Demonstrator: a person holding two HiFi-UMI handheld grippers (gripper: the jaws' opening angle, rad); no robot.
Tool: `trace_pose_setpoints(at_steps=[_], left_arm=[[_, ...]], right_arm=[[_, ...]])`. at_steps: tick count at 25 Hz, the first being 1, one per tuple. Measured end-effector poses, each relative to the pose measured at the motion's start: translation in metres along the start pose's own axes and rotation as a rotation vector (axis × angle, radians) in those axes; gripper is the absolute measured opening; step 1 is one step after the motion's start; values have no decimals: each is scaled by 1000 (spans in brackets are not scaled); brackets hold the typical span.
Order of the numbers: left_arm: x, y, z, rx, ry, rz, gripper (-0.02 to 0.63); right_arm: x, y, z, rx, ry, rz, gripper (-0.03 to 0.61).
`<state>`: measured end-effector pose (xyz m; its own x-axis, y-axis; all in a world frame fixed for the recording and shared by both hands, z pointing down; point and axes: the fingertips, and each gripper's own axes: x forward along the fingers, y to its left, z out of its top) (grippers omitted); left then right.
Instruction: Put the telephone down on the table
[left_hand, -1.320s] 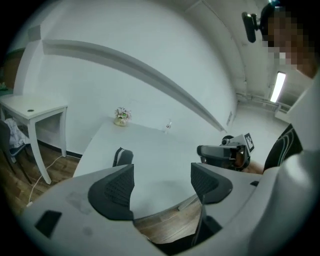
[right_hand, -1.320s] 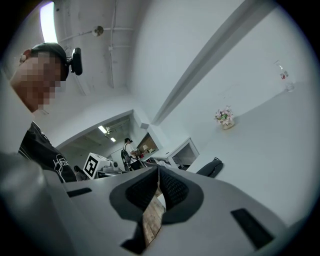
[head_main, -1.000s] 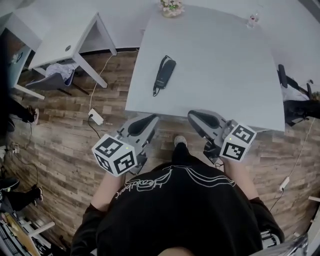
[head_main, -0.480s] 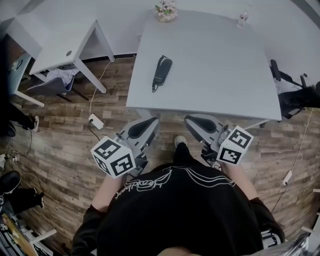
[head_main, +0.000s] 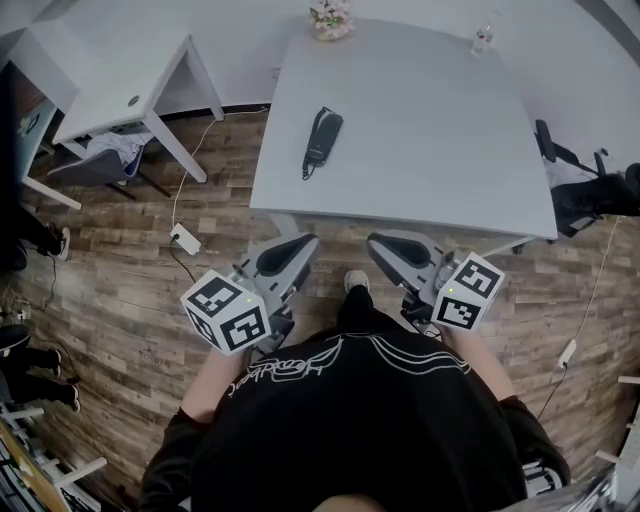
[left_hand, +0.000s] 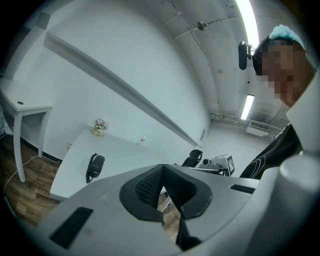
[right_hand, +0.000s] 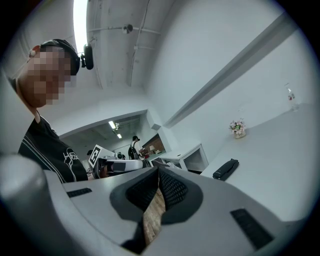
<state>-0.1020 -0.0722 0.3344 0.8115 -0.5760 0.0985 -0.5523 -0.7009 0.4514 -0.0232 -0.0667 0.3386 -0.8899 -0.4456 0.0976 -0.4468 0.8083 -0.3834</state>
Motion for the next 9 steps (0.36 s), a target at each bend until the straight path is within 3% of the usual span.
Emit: trace_pose_setpoints(at_steps=[9], left_arm=[[0,8,-12,1,15,10,6]], right_arm=[[1,-2,-10,18,15,-17,38]])
